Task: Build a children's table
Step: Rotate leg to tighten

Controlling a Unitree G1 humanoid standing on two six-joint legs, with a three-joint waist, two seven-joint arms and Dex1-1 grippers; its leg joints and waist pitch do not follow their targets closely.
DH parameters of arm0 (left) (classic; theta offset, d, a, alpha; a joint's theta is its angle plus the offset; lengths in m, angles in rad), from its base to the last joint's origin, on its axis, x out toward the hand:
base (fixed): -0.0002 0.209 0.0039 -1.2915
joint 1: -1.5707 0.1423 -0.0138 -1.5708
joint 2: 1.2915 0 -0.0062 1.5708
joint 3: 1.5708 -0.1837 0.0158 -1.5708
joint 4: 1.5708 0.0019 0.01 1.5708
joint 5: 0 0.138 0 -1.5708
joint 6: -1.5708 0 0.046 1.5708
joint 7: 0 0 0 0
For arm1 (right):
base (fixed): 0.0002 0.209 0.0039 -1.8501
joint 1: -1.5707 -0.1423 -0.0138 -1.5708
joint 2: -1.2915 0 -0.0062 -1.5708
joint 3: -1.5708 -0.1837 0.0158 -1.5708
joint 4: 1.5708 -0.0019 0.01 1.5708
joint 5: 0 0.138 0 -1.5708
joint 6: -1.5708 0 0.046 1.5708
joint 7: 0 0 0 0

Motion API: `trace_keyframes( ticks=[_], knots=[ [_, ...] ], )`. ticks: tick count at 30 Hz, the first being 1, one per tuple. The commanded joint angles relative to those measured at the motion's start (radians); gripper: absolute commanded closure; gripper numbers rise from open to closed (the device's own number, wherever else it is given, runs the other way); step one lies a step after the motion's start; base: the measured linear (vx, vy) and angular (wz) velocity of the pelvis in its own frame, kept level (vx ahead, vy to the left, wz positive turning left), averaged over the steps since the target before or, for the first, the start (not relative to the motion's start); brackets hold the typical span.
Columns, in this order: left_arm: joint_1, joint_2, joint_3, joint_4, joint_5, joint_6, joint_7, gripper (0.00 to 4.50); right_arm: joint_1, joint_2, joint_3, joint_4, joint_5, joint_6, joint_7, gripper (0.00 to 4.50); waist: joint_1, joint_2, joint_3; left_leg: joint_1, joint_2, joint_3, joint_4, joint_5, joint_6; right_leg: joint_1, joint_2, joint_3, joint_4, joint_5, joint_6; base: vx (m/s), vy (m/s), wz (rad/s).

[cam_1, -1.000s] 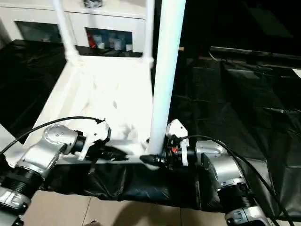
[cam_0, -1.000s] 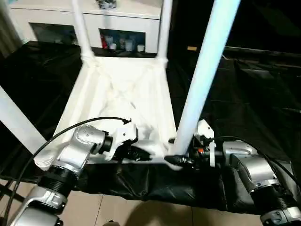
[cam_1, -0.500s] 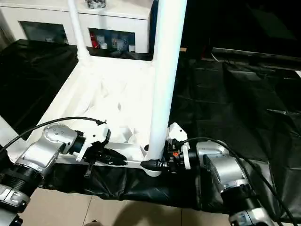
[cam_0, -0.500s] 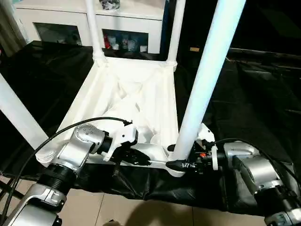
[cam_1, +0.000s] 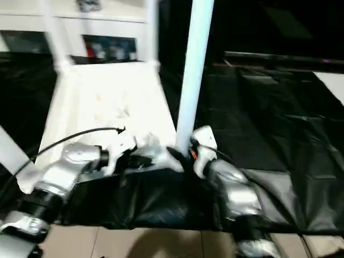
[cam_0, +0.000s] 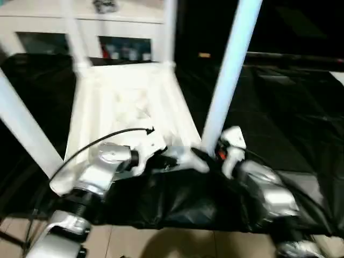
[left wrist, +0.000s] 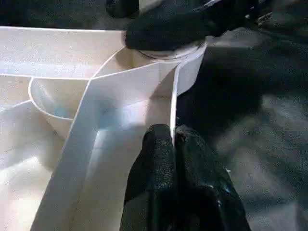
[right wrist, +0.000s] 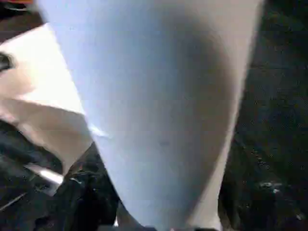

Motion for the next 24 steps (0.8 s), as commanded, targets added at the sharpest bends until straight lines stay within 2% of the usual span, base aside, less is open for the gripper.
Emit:
trace_keyframes(
  ticks=[1,3,5,6,7,8,9,10,11,12,13,15,16,18,19,22,23,24],
  knots=[
    [-0.043,-0.084,0.0,-0.064,-0.017,0.003,0.105,4.5,-0.009,0.127,0.107,0.06,-0.001,0.032,-0.024,2.02,0.006,0.007,-0.056,-0.004,0.032,-0.011,-0.071,-0.192,0.018,0.053,-0.075,0.059,-0.081,-0.276,-0.172,0.0,0.0,0.0],
    [-0.031,-0.133,-0.01,-0.089,-0.003,0.02,0.167,4.5,-0.039,0.196,0.101,0.121,-0.039,-0.019,-0.143,2.02,0.002,0.007,-0.054,-0.003,0.033,-0.012,-0.073,-0.204,0.013,0.052,-0.074,0.058,-0.083,-0.284,-0.175,0.0,0.0,0.0],
    [-0.025,-0.14,-0.017,-0.098,-0.005,0.019,0.163,4.5,-0.043,0.203,0.1,0.132,-0.048,-0.038,-0.148,2.02,0.001,0.009,-0.054,0.0,0.033,-0.012,-0.073,-0.222,0.013,0.051,-0.075,0.058,-0.085,-0.294,-0.174,0.0,0.0,0.0],
    [-0.023,-0.14,-0.02,-0.101,-0.006,0.018,0.16,4.5,-0.043,0.204,0.1,0.135,-0.05,-0.042,-0.15,1.76,0.0,0.009,-0.054,-0.003,0.033,-0.012,-0.074,-0.224,0.014,0.052,-0.075,0.059,-0.083,-0.291,-0.173,0.0,0.0,0.0],
    [-0.02,-0.138,-0.026,-0.104,-0.009,0.011,0.151,4.5,-0.04,0.205,0.096,0.128,-0.039,-0.039,-0.135,1.76,0.001,0.01,-0.056,-0.001,0.032,-0.01,-0.072,-0.219,0.021,0.051,-0.074,0.06,-0.084,-0.272,-0.176,0.0,0.0,0.0],
    [-0.015,-0.135,-0.031,-0.109,-0.012,0.005,0.137,4.5,-0.038,0.205,0.094,0.123,-0.033,-0.038,-0.123,1.58,0.003,0.013,-0.055,0.0,0.032,-0.009,-0.072,-0.215,0.026,0.051,-0.072,0.061,-0.083,-0.255,-0.179,0.0,0.0,0.0],
    [-0.011,-0.132,-0.035,-0.114,-0.014,0.001,0.125,4.5,-0.035,0.203,0.093,0.117,-0.028,-0.036,-0.113,1.56,0.003,0.011,-0.055,-0.001,0.032,-0.009,-0.072,-0.213,0.029,0.052,-0.072,0.061,-0.081,-0.245,-0.18,0.0,0.0,0.0],
    [-0.006,-0.127,-0.04,-0.118,-0.014,-0.003,0.112,4.5,-0.033,0.199,0.094,0.11,-0.024,-0.038,-0.096,1.56,0.004,0.015,-0.055,-0.001,0.032,-0.01,-0.073,-0.212,0.03,0.053,-0.073,0.061,-0.081,-0.243,-0.18,0.0,0.0,0.0],
    [-0.001,-0.122,-0.043,-0.122,-0.017,-0.007,0.101,4.5,-0.029,0.192,0.097,0.1,-0.022,-0.037,-0.082,1.44,0.004,0.012,-0.055,-0.002,0.033,-0.009,-0.073,-0.213,0.032,0.055,-0.073,0.061,-0.082,-0.24,-0.179,0.0,0.0,0.0],
    [0.002,-0.116,-0.045,-0.124,-0.019,-0.007,0.09,4.5,-0.025,0.18,0.099,0.084,-0.018,-0.033,-0.063,1.16,0.005,0.017,-0.055,-0.002,0.034,-0.011,-0.074,-0.209,0.03,0.055,-0.074,0.061,-0.079,-0.234,-0.18,0.0,0.0,0.0],
    [0.005,-0.114,-0.046,-0.125,-0.02,-0.006,0.086,4.5,-0.025,0.176,0.099,0.081,-0.019,-0.035,-0.055,1.16,0.003,0.017,-0.056,-0.002,0.034,-0.009,-0.073,-0.21,0.033,0.054,-0.071,0.061,-0.08,-0.224,-0.183,0.0,0.0,0.0],
    [0.009,-0.099,-0.047,-0.124,-0.019,-0.012,0.067,4.5,-0.006,0.132,0.109,0.032,-0.013,-0.029,-0.001,1.1,0.004,0.018,-0.056,-0.001,0.033,-0.009,-0.072,-0.215,0.037,0.056,-0.071,0.061,-0.08,-0.215,-0.185,0.0,0.0,0.0],
    [0.01,-0.089,-0.048,-0.12,-0.017,-0.019,0.059,4.5,0.011,0.092,0.113,-0.006,-0.005,-0.025,0.036,0.89,0.005,0.017,-0.057,-0.003,0.033,-0.009,-0.071,-0.204,0.042,0.058,-0.071,0.061,-0.077,-0.201,-0.191,0.0,0.0,0.0],
    [0.007,-0.078,-0.048,-0.107,-0.014,-0.03,0.051,4.5,0.038,0.032,0.108,-0.061,0.011,-0.009,0.084,0.75,0.008,0.019,-0.056,-0.003,0.034,-0.008,-0.07,-0.186,0.052,0.058,-0.071,0.062,-0.077,-0.18,-0.196,0.0,0.0,0.0],
    [0.007,-0.078,-0.048,-0.107,-0.014,-0.03,0.051,4.5,0.038,0.032,0.108,-0.061,0.011,-0.009,0.084,0.68,0.01,0.018,-0.056,-0.003,0.033,-0.008,-0.069,-0.183,0.058,0.062,-0.069,0.06,-0.077,-0.178,-0.195,0.0,0.0,0.0],
    [0.002,-0.066,-0.043,-0.089,-0.01,-0.041,0.039,4.5,0.09,-0.064,0.09,-0.156,0.041,0.026,0.163,0.42,0.019,0.02,-0.057,-0.001,0.034,-0.005,-0.065,-0.168,0.073,0.059,-0.071,0.063,-0.075,-0.159,-0.203,0.0,0.0,0.0],
    [-0.001,-0.061,-0.04,-0.082,-0.008,-0.045,0.035,4.5,0.115,-0.102,0.074,-0.202,0.06,0.045,0.201,0.29,0.023,0.019,-0.056,-0.001,0.034,-0.006,-0.066,-0.155,0.077,0.063,-0.068,0.061,-0.076,-0.153,-0.2,0.0,0.0,0.0],
    [-0.003,-0.057,-0.037,-0.075,-0.008,-0.049,0.032,4.5,0.14,-0.138,0.057,-0.248,0.08,0.063,0.236,0.22,0.026,0.02,-0.056,-0.001,0.034,-0.004,-0.064,-0.158,0.082,0.061,-0.069,0.062,-0.076,-0.157,-0.199,0.0,0.0,0.0]
  ],
)
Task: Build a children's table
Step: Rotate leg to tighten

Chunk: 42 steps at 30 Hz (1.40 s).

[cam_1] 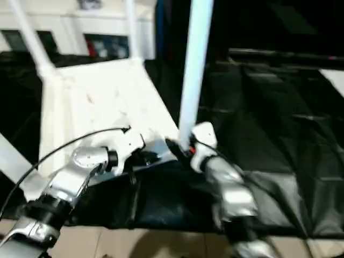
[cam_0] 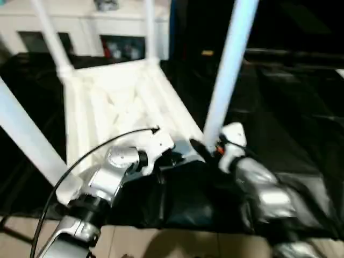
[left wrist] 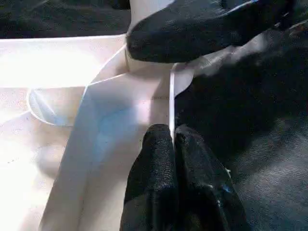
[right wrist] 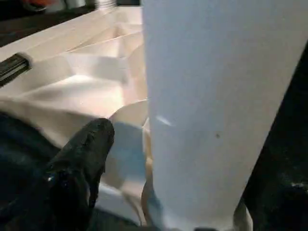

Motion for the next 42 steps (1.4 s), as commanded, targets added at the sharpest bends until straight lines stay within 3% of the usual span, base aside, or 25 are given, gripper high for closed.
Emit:
trace_keyframes(
  ticks=[1,2,4,5,8,11,13,17,23,26,27,28,30,31,33,34,35,36,37,39,40,41,42],
  knots=[
    [-0.036,-0.02,-0.006,-0.012,-0.03,-0.034,0.002,4.5,0.029,-0.008,0.042,-0.054,0.036,0.038,0.088,0.2,0.001,0.001,-0.062,0.005,0.036,-0.004,-0.062,-0.161,0.085,0.058,-0.07,0.063,-0.07,-0.161,-0.196,0.0,0.0,0.0],
    [-0.037,-0.016,-0.005,-0.009,-0.029,-0.036,-0.001,4.5,0.054,-0.04,0.03,-0.098,0.056,0.054,0.119,0.14,0.0,-0.001,-0.061,-0.002,0.035,-0.006,-0.064,-0.161,0.083,0.062,-0.07,0.06,-0.07,-0.174,-0.195,0.0,0.0,0.0],
    [-0.039,-0.01,-0.003,0.001,-0.029,-0.044,-0.006,4.5,0.111,-0.11,0.011,-0.185,0.097,0.086,0.173,0.07,0.009,-0.007,-0.06,0.005,0.036,-0.004,-0.062,-0.168,0.088,0.058,-0.07,0.062,-0.076,-0.203,-0.178,0.0,0.0,0.0],
    [-0.039,-0.006,-0.003,0.005,-0.028,-0.049,-0.007,4.5,0.147,-0.148,0.001,-0.229,0.113,0.1,0.196,0.07,0.012,-0.006,-0.059,0.001,0.035,-0.004,-0.062,-0.169,0.091,0.061,-0.071,0.061,-0.078,-0.224,-0.169,0.0,0.0,0.0],
    [-0.036,-0.001,-0.005,0.003,-0.031,-0.051,-0.012,4.5,0.187,-0.179,-0.026,-0.267,0.122,0.115,0.194,0.07,0.018,-0.009,-0.058,-0.003,0.032,-0.005,-0.062,-0.176,0.09,0.059,-0.073,0.058,-0.086,-0.292,-0.135,0.0,0.0,0.0],
    [-0.029,0.005,-0.009,0.0,-0.036,-0.059,-0.026,4.5,0.212,-0.182,-0.065,-0.278,0.129,0.119,0.158,0.07,0.013,-0.014,-0.057,-0.006,0.032,-0.007,-0.063,-0.177,0.082,0.055,-0.073,0.054,-0.091,-0.346,-0.117,0.0,0.0,0.0],
    [-0.027,0.009,-0.013,-0.001,-0.039,-0.065,-0.036,4.5,0.227,-0.183,-0.091,-0.283,0.14,0.123,0.131,0.07,0.013,-0.009,-0.058,-0.006,0.032,-0.009,-0.063,-0.167,0.08,0.054,-0.072,0.054,-0.089,-0.333,-0.12,0.0,0.0,0.0],
    [-0.028,0.02,-0.02,0.002,-0.041,-0.082,-0.057,4.5,0.248,-0.189,-0.106,-0.305,0.16,0.138,0.11,0.07,0.013,-0.009,-0.061,-0.005,0.033,-0.008,-0.062,-0.147,0.088,0.056,-0.07,0.056,-0.08,-0.242,-0.146,0.0,0.0,0.0],
    [-0.042,0.023,-0.02,0.031,-0.012,-0.125,-0.007,4.5,0.291,-0.189,-0.143,-0.324,0.147,0.13,0.063,0.07,0.019,-0.011,-0.059,-0.006,0.031,-0.007,-0.061,-0.156,0.085,0.055,-0.072,0.054,-0.086,-0.29,-0.127,0.0,0.0,0.0],
    [-0.049,0.009,0.011,0.018,-0.055,-0.079,-0.009,4.5,0.326,-0.197,-0.136,-0.367,0.167,0.146,0.076,0.07,0.022,-0.011,-0.056,-0.005,0.031,-0.006,-0.063,-0.175,0.079,0.055,-0.071,0.054,-0.09,-0.318,-0.113,0.0,0.0,0.0],
    [-0.044,0.002,0.029,-0.01,-0.083,-0.05,-0.015,4.06,0.339,-0.203,-0.129,-0.387,0.179,0.157,0.088,0.0,0.024,-0.007,-0.056,-0.005,0.032,-0.008,-0.064,-0.181,0.078,0.055,-0.073,0.053,-0.092,-0.332,-0.107,0.0,0.0,0.0],
    [-0.041,-0.003,0.039,-0.025,-0.094,-0.04,-0.012,3.95,0.344,-0.206,-0.126,-0.397,0.185,0.162,0.094,0.0,0.023,-0.006,-0.056,-0.006,0.03,-0.009,-0.064,-0.185,0.076,0.057,-0.072,0.052,-0.093,-0.341,-0.103,0.0,0.0,0.0],
    [-0.03,-0.001,0.044,-0.057,-0.108,-0.021,-0.015,3.95,0.348,-0.212,-0.119,-0.408,0.199,0.172,0.103,0.0,0.024,-0.004,-0.059,-0.008,0.03,-0.009,-0.062,-0.174,0.078,0.057,-0.074,0.052,-0.09,-0.321,-0.117,0.0,0.0,0.0],
    [-0.018,0.002,0.047,-0.086,-0.116,-0.006,-0.015,3.65,0.349,-0.214,-0.112,-0.419,0.211,0.183,0.114,0.0,0.026,0.001,-0.059,-0.003,0.037,-0.01,-0.063,-0.179,0.075,0.056,-0.074,0.054,-0.088,-0.294,-0.136,0.0,0.0,0.0],
    [0.032,0.008,0.069,-0.181,-0.146,0.053,0.004,3.56,0.34,-0.216,-0.079,-0.437,0.234,0.203,0.142,0.0,0.026,-0.002,-0.059,-0.008,0.038,-0.011,-0.064,-0.176,0.08,0.059,-0.072,0.053,-0.079,-0.25,-0.157,0.0,0.0,0.0],
    [0.043,0.008,0.074,-0.199,-0.151,0.065,0.012,3.51,0.336,-0.214,-0.072,-0.436,0.233,0.203,0.144,0.0,0.023,-0.001,-0.054,-0.011,0.037,-0.01,-0.065,-0.182,0.085,0.058,-0.072,0.051,-0.082,-0.27,-0.156,0.0,0.0,0.0],
    [0.069,0.011,0.077,-0.241,-0.159,0.086,0.019,3.38,0.322,-0.206,-0.059,-0.428,0.227,0.201,0.142,0.0,0.023,-0.011,-0.056,-0.008,0.032,-0.007,-0.061,-0.186,0.086,0.057,-0.073,0.051,-0.089,-0.316,-0.139,0.0,0.0,0.0],
    [0.097,0.011,0.086,-0.283,-0.164,0.107,0.036,3.23,0.301,-0.195,-0.048,-0.416,0.223,0.203,0.138,0.0,0.023,-0.014,-0.056,-0.011,0.033,-0.009,-0.062,-0.176,0.083,0.06,-0.075,0.051,-0.085,-0.324,-0.136,0.0,0.0,0.0],
    [0.097,0.011,0.086,-0.283,-0.164,0.107,0.036,3.23,0.301,-0.195,-0.048,-0.416,0.223,0.203,0.138,0.0,0.022,-0.006,-0.054,-0.012,0.034,-0.009,-0.064,-0.166,0.083,0.055,-0.072,0.051,-0.087,-0.333,-0.13,0.0,0.0,0.0],
    [0.138,0.014,0.095,-0.342,-0.173,0.139,0.051,3.03,0.271,-0.18,-0.034,-0.4,0.219,0.208,0.131,0.0,0.021,-0.003,-0.056,-0.009,0.034,-0.009,-0.063,-0.17,0.078,0.053,-0.07,0.053,-0.088,-0.336,-0.124,0.0,0.0,0.0],
    [0.177,0.014,0.105,-0.389,-0.186,0.159,0.067,2.92,0.239,-0.169,-0.021,-0.377,0.217,0.211,0.136,0.0,0.025,-0.009,-0.055,-0.006,0.038,-0.011,-0.066,-0.181,0.071,0.052,-0.072,0.052,-0.082,-0.339,-0.126,0.0,0.0,0.0],
    [0.196,0.014,0.11,-0.411,-0.193,0.168,0.075,2.79,0.223,-0.164,-0.014,-0.366,0.216,0.211,0.14,0.0,0.021,-0.007,-0.056,-0.01,0.039,-0.013,-0.067,-0.181,0.067,0.055,-0.074,0.052,-0.08,-0.335,-0.133,0.0,0.0,0.0],
    [0.241,0.013,0.117,-0.473,-0.209,0.197,0.102,2.79,0.18,-0.156,0.003,-0.333,0.212,0.21,0.141,0.0,0.021,-0.021,-0.054,-0.006,0.038,-0.008,-0.066,-0.187,0.069,0.049,-0.07,0.052,-0.089,-0.349,-0.124,0.0,0.0,0.0]
  ],
)
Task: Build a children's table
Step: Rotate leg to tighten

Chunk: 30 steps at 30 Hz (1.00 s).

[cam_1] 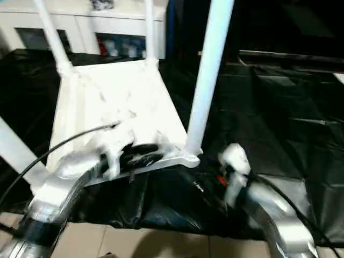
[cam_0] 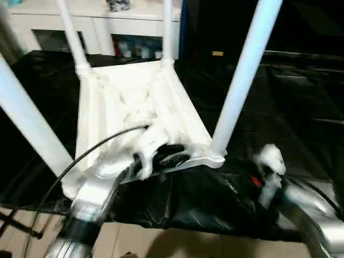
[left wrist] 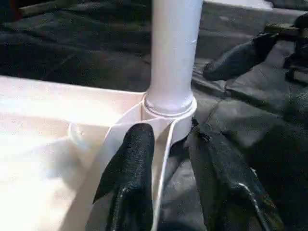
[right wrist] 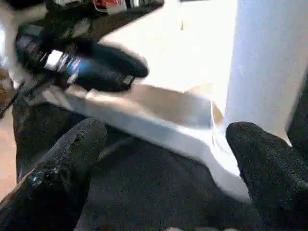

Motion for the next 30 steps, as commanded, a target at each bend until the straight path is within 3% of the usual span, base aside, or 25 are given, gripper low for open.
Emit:
trace_keyframes(
  ticks=[1,2,3,4,6,7,8,9,10,11,12,13,15,16,17,19,21,22,23,24,25,26,27,30],
  knots=[
    [0.045,0.012,-0.001,-0.093,-0.018,0.055,0.028,2.66,-0.058,0.01,0.02,0.049,-0.013,0.002,0.004,0.0,-0.002,-0.031,-0.053,-0.005,0.038,-0.009,-0.07,-0.18,0.068,0.05,-0.072,0.054,-0.085,-0.337,-0.146,0.0,0.0,0.0],
    [0.064,0.02,-0.009,-0.114,-0.015,0.074,0.03,2.61,-0.078,0.013,0.026,0.067,-0.013,0.001,0.005,0.0,0.004,-0.018,-0.052,0.0,0.038,-0.009,-0.071,-0.185,0.065,0.045,-0.072,0.054,-0.086,-0.361,-0.139,0.0,0.0,0.0],
    [0.084,0.029,-0.018,-0.131,-0.007,0.084,0.03,2.55,-0.103,0.021,0.03,0.097,-0.022,-0.009,-0.001,0.0,0.005,-0.015,-0.053,0.003,0.039,-0.009,-0.069,-0.183,0.061,0.044,-0.073,0.055,-0.084,-0.355,-0.138,0.0,0.0,0.0],
    [0.098,0.035,-0.023,-0.147,-0.005,0.093,0.032,2.45,-0.116,0.025,0.033,0.111,-0.026,-0.014,-0.006,0.0,-0.001,-0.039,-0.05,-0.002,0.037,-0.007,-0.072,-0.18,0.061,0.045,-0.068,0.055,-0.087,-0.35,-0.13,0.0,0.0,0.0],
    [0.127,0.037,-0.023,-0.171,-0.003,0.095,0.042,2.33,-0.154,0.042,0.028,0.16,-0.036,-0.03,-0.028,0.0,0.005,-0.033,-0.053,0.001,0.04,-0.01,-0.072,-0.171,0.052,0.044,-0.074,0.057,-0.078,-0.342,-0.13,0.0,0.0,0.0],
    [0.167,0.05,-0.031,-0.21,-0.001,0.109,0.046,2.22,-0.204,0.063,0.02,0.23,-0.054,-0.056,-0.06,0.0,0.005,-0.039,-0.055,0.005,0.041,-0.008,-0.071,-0.164,0.047,0.042,-0.073,0.057,-0.078,-0.317,-0.136,0.0,0.0,0.0],
    [0.192,0.063,-0.038,-0.229,0.001,0.112,0.039,2.09,-0.231,0.074,0.015,0.269,-0.064,-0.073,-0.077,0.0,0.001,-0.049,-0.052,0.001,0.04,-0.008,-0.075,-0.162,0.043,0.044,-0.07,0.057,-0.075,-0.296,-0.145,0.0,0.0,0.0],
    [0.207,0.074,-0.043,-0.246,-0.001,0.12,0.038,2.02,-0.245,0.078,0.014,0.29,-0.069,-0.082,-0.084,0.0,0.003,-0.043,-0.053,0.003,0.041,-0.01,-0.075,-0.169,0.038,0.043,-0.072,0.058,-0.07,-0.296,-0.148,0.0,0.0,0.0],
    [0.224,0.083,-0.044,-0.261,-0.002,0.123,0.04,2.02,-0.262,0.085,0.012,0.315,-0.074,-0.092,-0.097,0.0,0.002,-0.048,-0.053,0.006,0.041,-0.008,-0.075,-0.177,0.03,0.042,-0.07,0.059,-0.072,-0.292,-0.145,0.0,0.0,0.0],
    [0.245,0.094,-0.043,-0.283,-0.012,0.131,0.038,1.89,-0.285,0.093,0.009,0.351,-0.082,-0.109,-0.117,0.0,0.002,-0.044,-0.053,0.008,0.042,-0.008,-0.076,-0.177,0.023,0.041,-0.07,0.06,-0.069,-0.267,-0.154,0.0,0.0,0.0],
    [0.257,0.099,-0.041,-0.296,-0.02,0.136,0.036,1.84,-0.295,0.097,0.008,0.367,-0.086,-0.119,-0.127,0.0,0.0,-0.054,-0.052,0.007,0.041,-0.006,-0.076,-0.178,0.022,0.042,-0.069,0.06,-0.07,-0.264,-0.152,0.0,0.0,0.0],
    [0.306,0.125,-0.015,-0.337,-0.042,0.14,0.028,1.77,-0.344,0.114,-0.004,0.447,-0.109,-0.146,-0.184,0.0,0.002,-0.059,-0.053,0.008,0.042,-0.008,-0.076,-0.176,0.02,0.043,-0.072,0.06,-0.064,-0.258,-0.16,0.0,0.0,0.0],
    [0.34,0.148,0.008,-0.37,-0.066,0.146,0.013,1.62,-0.38,0.126,-0.017,0.506,-0.118,-0.169,-0.221,0.0,0.0,-0.059,-0.051,0.01,0.039,-0.005,-0.076,-0.185,0.011,0.04,-0.07,0.06,-0.066,-0.274,-0.159,0.0,0.0,0.0],
    [0.352,0.154,0.019,-0.381,-0.074,0.148,0.011,1.62,-0.393,0.129,-0.022,0.529,-0.12,-0.174,-0.236,0.0,0.0,-0.07,-0.05,0.01,0.04,-0.005,-0.076,-0.187,0.009,0.04,-0.07,0.06,-0.065,-0.273,-0.156,0.0,0.0,0.0],
    [0.368,0.164,0.033,-0.394,-0.083,0.149,0.004,1.45,-0.41,0.133,-0.03,0.56,-0.125,-0.188,-0.257,0.0,0.005,-0.063,-0.049,0.015,0.038,-0.003,-0.076,-0.194,0.007,0.037,-0.068,0.062,-0.067,-0.279,-0.151,0.0,0.0,0.0],
    [0.391,0.182,0.05,-0.413,-0.097,0.152,-0.005,1.28,-0.429,0.138,-0.039,0.596,-0.131,-0.208,-0.277,0.0,0.004,-0.073,-0.048,0.011,0.039,-0.006,-0.079,-0.208,0.001,0.039,-0.069,0.06,-0.064,-0.295,-0.143,0.0,0.0,0.0],
    [0.429,0.218,0.073,-0.447,-0.122,0.165,-0.031,1.16,-0.457,0.139,-0.05,0.65,-0.142,-0.227,-0.316,0.0,0.003,-0.071,-0.047,0.012,0.038,-0.006,-0.08,-0.211,-0.007,0.039,-0.066,0.061,-0.063,-0.282,-0.136,0.0,0.0,0.0],
    [0.429,0.218,0.073,-0.447,-0.122,0.165,-0.031,1.06,-0.457,0.139,-0.05,0.65,-0.142,-0.227,-0.316,0.0,0.003,-0.08,-0.048,0.012,0.039,-0.005,-0.079,-0.212,-0.009,0.038,-0.066,0.061,-0.064,-0.28,-0.135,0.0,0.0,0.0],
    [0.474,0.256,0.107,-0.481,-0.155,0.168,-0.055,0.96,-0.487,0.14,-0.066,0.714,-0.145,-0.257,-0.347,0.0,0.003,-0.079,-0.047,0.015,0.039,-0.006,-0.079,-0.221,-0.016,0.034,-0.066,0.062,-0.059,-0.27,-0.137,0.0,0.0,0.0],
    [0.5,0.277,0.128,-0.499,-0.176,0.167,-0.066,0.89,-0.505,0.141,-0.076,0.755,-0.15,-0.277,-0.365,0.0,-0.001,-0.086,-0.048,0.012,0.039,-0.007,-0.08,-0.225,-0.017,0.037,-0.067,0.061,-0.059,-0.273,-0.14,0.0,0.0,0.0],
    [0.52,0.292,0.144,-0.51,-0.192,0.167,-0.075,0.84,-0.516,0.142,-0.082,0.781,-0.156,-0.296,-0.379,0.0,0.0,-0.084,-0.047,0.014,0.038,-0.006,-0.08,-0.236,-0.021,0.035,-0.065,0.061,-0.06,-0.281,-0.137,0.0,0.0,0.0],
    [0.52,0.292,0.144,-0.51,-0.192,0.167,-0.075,0.77,-0.516,0.142,-0.082,0.781,-0.156,-0.296,-0.379,0.0,-0.001,-0.09,-0.046,0.013,0.038,-0.005,-0.08,-0.236,-0.021,0.035,-0.065,0.061,-0.06,-0.281,-0.134,0.0,0.0,0.0],
    [0.555,0.32,0.178,-0.529,-0.213,0.173,-0.095,0.67,-0.533,0.141,-0.092,0.826,-0.159,-0.327,-0.397,0.0,0.002,-0.086,-0.045,0.018,0.038,-0.003,-0.079,-0.242,-0.023,0.032,-0.062,0.062,-0.06,-0.276,-0.131,0.0,0.0,0.0],
    [0.602,0.354,0.231,-0.547,-0.236,0.172,-0.123,0.42,-0.546,0.137,-0.103,0.86,-0.155,-0.345,-0.405,0.0,0.002,-0.089,-0.043,0.016,0.037,-0.004,-0.08,-0.265,-0.024,0.031,-0.061,0.062,-0.061,-0.29,-0.127,0.0,0.0,0.0]
  ],
)
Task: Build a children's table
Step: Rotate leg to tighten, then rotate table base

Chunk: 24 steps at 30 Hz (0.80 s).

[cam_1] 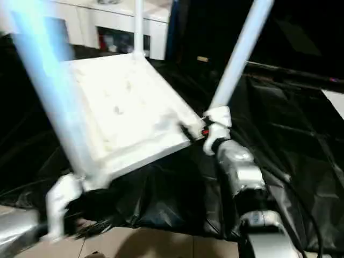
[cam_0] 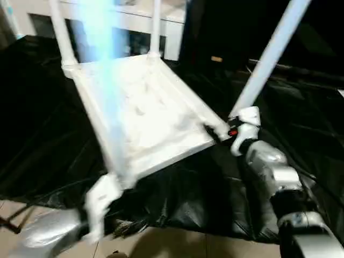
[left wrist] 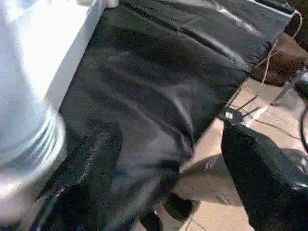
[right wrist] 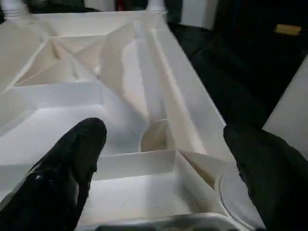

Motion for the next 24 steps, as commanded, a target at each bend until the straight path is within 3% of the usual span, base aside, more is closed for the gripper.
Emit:
trace_keyframes(
  ticks=[1,2,5,7,15,17,18,19,20,21,24],
  knots=[
    [0.027,0.025,0.047,-0.032,-0.032,0.009,-0.029,0.35,-0.011,-0.021,-0.035,0.032,-0.004,-0.022,-0.018,0.0,-0.005,0.017,-0.044,0.012,0.036,-0.006,-0.081,-0.269,-0.022,0.031,-0.062,0.061,-0.067,-0.291,-0.127,0.0,0.0,0.0],
    [0.045,0.046,0.105,-0.021,-0.053,-0.001,-0.039,0.12,0.004,-0.026,-0.03,0.01,0.007,-0.027,0.03,0.0,-0.005,0.016,-0.043,0.011,0.035,-0.005,-0.082,-0.27,-0.019,0.032,-0.061,0.062,-0.068,-0.29,-0.126,0.0,0.0,0.0],
    [0.021,0.038,0.149,0.005,-0.076,-0.02,-0.012,0.04,0.03,-0.032,-0.018,-0.026,0.016,-0.024,0.083,0.0,-0.006,0.015,-0.042,0.007,0.034,-0.007,-0.083,-0.281,-0.016,0.035,-0.059,0.062,-0.067,-0.297,-0.123,0.0,0.0,0.0],
    [-0.016,0.021,0.17,0.035,-0.089,-0.034,0.015,0.04,0.056,-0.038,-0.006,-0.057,0.014,-0.018,0.11,0.0,-0.004,0.019,-0.041,0.009,0.036,-0.009,-0.085,-0.291,-0.02,0.034,-0.059,0.063,-0.069,-0.303,-0.119,0.0,0.0,0.0],
    [-0.171,-0.067,0.214,0.177,-0.159,-0.115,0.061,0.04,0.187,-0.079,0.018,-0.169,-0.04,0.036,0.057,0.0,-0.001,0.014,-0.046,0.006,0.031,-0.01,-0.082,-0.272,-0.031,0.041,-0.06,0.064,-0.07,-0.296,-0.111,0.0,0.0,0.0],
    [-0.22,-0.091,0.207,0.196,-0.179,-0.122,0.065,0.04,0.226,-0.087,0.021,-0.215,-0.063,0.061,0.036,0.0,0.001,0.02,-0.049,0.009,0.032,-0.011,-0.081,-0.267,-0.031,0.04,-0.062,0.063,-0.066,-0.273,-0.118,0.0,0.0,0.0],
    [-0.244,-0.102,0.2,0.203,-0.189,-0.121,0.067,0.04,0.243,-0.091,0.022,-0.237,-0.071,0.075,0.024,0.0,0.0,0.017,-0.047,0.007,0.032,-0.011,-0.082,-0.266,-0.031,0.042,-0.06,0.063,-0.068,-0.274,-0.115,0.0,0.0,0.0],
    [-0.278,-0.116,0.187,0.21,-0.198,-0.116,0.071,0.04,0.255,-0.092,0.023,-0.248,-0.083,0.093,-0.002,0.0,0.001,0.024,-0.048,0.01,0.032,-0.011,-0.082,-0.273,-0.035,0.04,-0.061,0.063,-0.066,-0.274,-0.117,0.0,0.0,0.0],
    [-0.308,-0.127,0.173,0.221,-0.205,-0.115,0.073,0.04,0.26,-0.093,0.027,-0.249,-0.093,0.103,-0.025,0.0,0.0,0.018,-0.049,0.01,0.031,-0.011,-0.081,-0.274,-0.039,0.041,-0.061,0.062,-0.067,-0.282,-0.115,0.0,0.0,0.0],
    [-0.308,-0.127,0.173,0.221,-0.205,-0.115,0.073,0.04,0.26,-0.093,0.027,-0.249,-0.093,0.103,-0.025,0.0,0.001,0.025,-0.049,0.01,0.031,-0.012,-0.081,-0.278,-0.041,0.041,-0.062,0.062,-0.067,-0.282,-0.116,0.0,0.0,0.0],
    [-0.366,-0.154,0.133,0.254,-0.207,-0.125,0.069,0.04,0.246,-0.084,0.054,-0.21,-0.121,0.104,-0.047,0.0,-0.001,0.022,-0.051,0.009,0.029,-0.011,-0.078,-0.274,-0.04,0.042,-0.062,0.062,-0.069,-0.283,-0.113,0.0,0.0,0.0]
  ],
)
